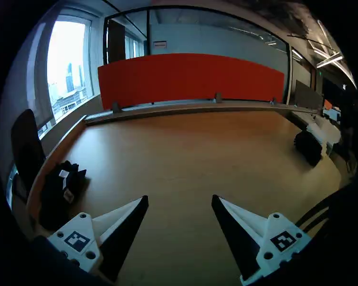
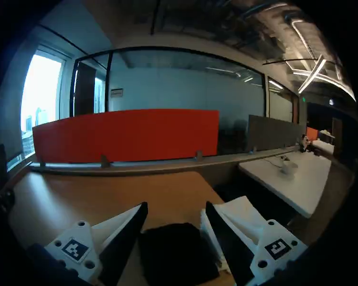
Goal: Fold towel
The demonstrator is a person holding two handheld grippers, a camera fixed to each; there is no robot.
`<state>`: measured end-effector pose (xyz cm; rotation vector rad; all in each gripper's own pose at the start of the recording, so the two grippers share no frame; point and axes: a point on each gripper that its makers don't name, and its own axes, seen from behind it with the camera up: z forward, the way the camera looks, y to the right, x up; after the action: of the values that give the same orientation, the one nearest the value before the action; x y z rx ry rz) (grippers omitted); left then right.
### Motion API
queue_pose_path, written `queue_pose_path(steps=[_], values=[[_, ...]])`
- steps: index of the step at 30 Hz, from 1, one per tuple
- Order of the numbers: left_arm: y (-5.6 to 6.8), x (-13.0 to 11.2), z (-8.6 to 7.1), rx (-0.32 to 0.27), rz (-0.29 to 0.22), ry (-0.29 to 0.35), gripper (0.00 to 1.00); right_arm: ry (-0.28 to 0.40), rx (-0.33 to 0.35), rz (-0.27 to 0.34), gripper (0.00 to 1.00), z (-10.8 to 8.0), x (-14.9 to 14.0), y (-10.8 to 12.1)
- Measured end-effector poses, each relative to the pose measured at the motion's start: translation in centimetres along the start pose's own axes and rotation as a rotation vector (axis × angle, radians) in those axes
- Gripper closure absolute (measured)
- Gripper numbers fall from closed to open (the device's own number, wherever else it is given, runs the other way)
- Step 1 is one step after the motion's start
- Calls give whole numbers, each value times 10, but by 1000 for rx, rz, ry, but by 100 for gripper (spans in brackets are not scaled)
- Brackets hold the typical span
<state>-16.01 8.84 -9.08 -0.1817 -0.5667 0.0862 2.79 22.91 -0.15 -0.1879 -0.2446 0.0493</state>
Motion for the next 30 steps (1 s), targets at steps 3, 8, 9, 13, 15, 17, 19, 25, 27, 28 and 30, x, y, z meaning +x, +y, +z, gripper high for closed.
queue_pose_path(steps=[3, 8, 9, 13, 15, 17, 19, 25, 27, 28, 30], values=[[-2, 2, 1, 4, -3, 5, 1, 39, 23, 27, 6, -3, 14, -9], [-3, 5, 3, 9, -10, 13, 1, 85, 52, 27, 6, -6, 31, -22], [-4, 5, 3, 10, -13, 14, 1, 91, 58, 22, 6, -7, 33, -25], [-6, 8, 4, 17, -24, 25, 1, 101, 83, 0, 6, -7, 40, -38], [-8, 11, 4, 20, -28, 34, 1, 106, 96, -9, 6, -8, 43, -45], [-10, 15, 4, 22, -32, 45, 1, 112, 106, -14, 6, -8, 46, -52], [-12, 20, 4, 25, -36, 59, 1, 120, 120, -19, 6, -9, 49, -60], [-23, 41, 5, 43, -48, 109, 1, 137, 166, -22, 5, -13, 60, -88], [-27, 51, 5, 49, -51, 130, 1, 139, 178, -21, 5, -14, 63, -98], [-28, 56, 5, 49, -53, 141, 1, 139, 185, -21, 5, -14, 64, -103], [-31, 67, 5, 51, -58, 164, 1, 140, 198, -22, 5, -16, 67, -114]])
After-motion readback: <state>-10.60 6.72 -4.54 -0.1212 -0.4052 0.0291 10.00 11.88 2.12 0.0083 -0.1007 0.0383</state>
